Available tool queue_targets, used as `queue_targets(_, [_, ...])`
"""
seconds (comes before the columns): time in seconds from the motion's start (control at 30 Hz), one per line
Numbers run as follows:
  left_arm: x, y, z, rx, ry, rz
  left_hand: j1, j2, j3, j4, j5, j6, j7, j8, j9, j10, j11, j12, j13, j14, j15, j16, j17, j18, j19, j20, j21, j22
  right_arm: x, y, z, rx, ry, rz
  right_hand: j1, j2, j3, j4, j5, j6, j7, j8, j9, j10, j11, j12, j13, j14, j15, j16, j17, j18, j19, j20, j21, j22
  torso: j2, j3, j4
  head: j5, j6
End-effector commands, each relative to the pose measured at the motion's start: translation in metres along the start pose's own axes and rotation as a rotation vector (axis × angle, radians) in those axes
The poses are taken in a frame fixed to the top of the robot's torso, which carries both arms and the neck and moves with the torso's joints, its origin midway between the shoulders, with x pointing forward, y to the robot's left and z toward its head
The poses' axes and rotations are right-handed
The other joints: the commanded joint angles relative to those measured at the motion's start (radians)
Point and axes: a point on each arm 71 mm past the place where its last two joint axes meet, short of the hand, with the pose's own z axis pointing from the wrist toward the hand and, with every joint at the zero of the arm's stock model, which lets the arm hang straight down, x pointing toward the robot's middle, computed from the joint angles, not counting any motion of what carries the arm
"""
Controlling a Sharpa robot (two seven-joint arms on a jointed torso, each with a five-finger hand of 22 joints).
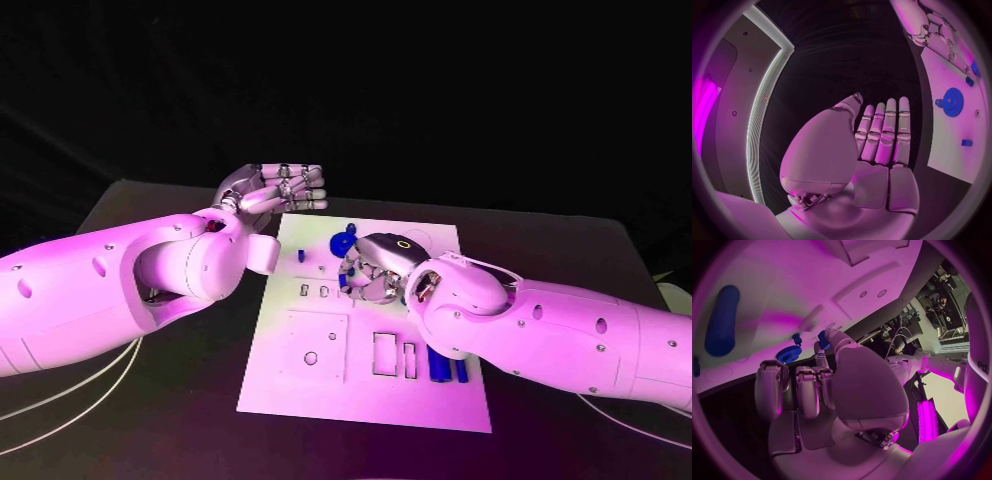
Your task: Assemble the parts on the task board
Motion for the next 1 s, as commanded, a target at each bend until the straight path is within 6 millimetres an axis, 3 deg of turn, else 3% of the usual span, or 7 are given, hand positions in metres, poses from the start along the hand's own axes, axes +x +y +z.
queue_targets(0.03, [0.003, -0.001, 0.0, 0.005, 0.024, -0.004, 0.009, 0.0, 0.0, -0.007, -0.004, 0.004, 0.001, -0.007, -0.001, -0.002, 0.004, -0.005, -0.001, 0.007, 0.002, -0.003, 0.002, 0.001, -0.009, -0.001, 0.003, 0.001, 0.006, 0.002, 0.003, -0.008, 0.021, -0.045, 0.003, 0.008, 0.005, 0.002, 0.002, 0.021, -0.013, 0.003, 0.018, 0.102, -0.007, 0.003, 0.261, 0.106, -0.005, 0.004, 0.263, -0.004, -0.001, -0.004, 0.001, 0.087, 0.001, 0.0012, 0.0016, 0.006, -0.003])
queue_targets(0.33, [0.003, -0.001, 0.0, 0.005, 0.024, -0.004, 0.009, 0.0, 0.0, -0.007, -0.004, 0.004, 0.001, -0.007, -0.001, -0.002, 0.004, -0.005, -0.001, 0.007, 0.002, -0.003, 0.002, 0.001, -0.009, -0.001, 0.003, 0.001, 0.014, 0.01, 0.007, -0.027, 0.029, -0.047, -0.003, 0.007, 0.006, 0.003, 0.002, 0.02, -0.013, 0.002, 0.018, 0.103, -0.006, 0.003, 0.261, 0.106, -0.004, 0.004, 0.263, -0.004, -0.001, -0.004, 0.001, 0.087, 0.001, 0.0019, -0.0004, 0.014, -0.006])
queue_targets(1.0, [0.003, 0.0, 0.0, 0.001, 0.026, -0.004, 0.01, 0.0, 0.001, -0.01, -0.004, 0.004, 0.001, -0.008, -0.001, -0.002, 0.004, -0.005, -0.001, 0.007, 0.002, -0.005, 0.002, 0.001, -0.01, 0.0, 0.004, 0.001, 0.021, 0.009, 0.012, -0.013, 0.064, -0.066, -0.016, 0.0, 0.004, 0.005, 0.0, 0.014, -0.01, -0.001, 0.018, 0.1, -0.004, 0.0, 0.258, 0.106, -0.003, 0.004, 0.263, -0.003, -0.004, -0.003, -0.003, 0.084, 0.0, 0.0018, -0.0003, 0.013, -0.004])
